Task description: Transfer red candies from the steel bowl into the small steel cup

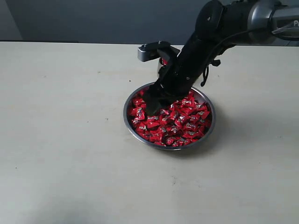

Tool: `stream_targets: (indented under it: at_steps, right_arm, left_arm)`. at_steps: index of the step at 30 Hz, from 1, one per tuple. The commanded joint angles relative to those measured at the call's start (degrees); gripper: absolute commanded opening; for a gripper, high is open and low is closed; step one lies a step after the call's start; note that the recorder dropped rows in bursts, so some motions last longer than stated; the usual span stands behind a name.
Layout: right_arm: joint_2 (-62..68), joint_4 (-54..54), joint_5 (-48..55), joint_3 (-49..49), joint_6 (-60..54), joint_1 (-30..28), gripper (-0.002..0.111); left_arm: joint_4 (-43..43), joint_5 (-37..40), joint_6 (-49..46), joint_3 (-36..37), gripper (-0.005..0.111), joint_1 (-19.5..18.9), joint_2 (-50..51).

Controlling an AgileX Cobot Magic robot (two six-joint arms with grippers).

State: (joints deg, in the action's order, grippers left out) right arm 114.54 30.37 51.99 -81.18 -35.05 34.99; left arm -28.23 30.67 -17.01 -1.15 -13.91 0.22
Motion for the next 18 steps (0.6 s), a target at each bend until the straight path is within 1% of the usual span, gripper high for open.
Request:
stream_targets:
  at_steps: [1, 11, 18]
  right_arm:
    - [-0.1, -0.8, -1.8, -0.4, -0.5, 0.1, 0.048]
    - [-0.1, -0.4, -2.2, -0.4, -0.5, 0.1, 0.049]
    - [-0.1, -0.1, 0.2, -0.4, -0.5, 0.1, 0.049]
  left_arm:
    - [0.0, -0.3, 0.1, 0.0, 0.0, -0.2, -0.2]
    - [0.0, -0.3, 0.1, 0.0, 0.0, -0.2, -0.2]
    - [0.0, -0.3, 0.1, 0.0, 0.0, -0.2, -0.2]
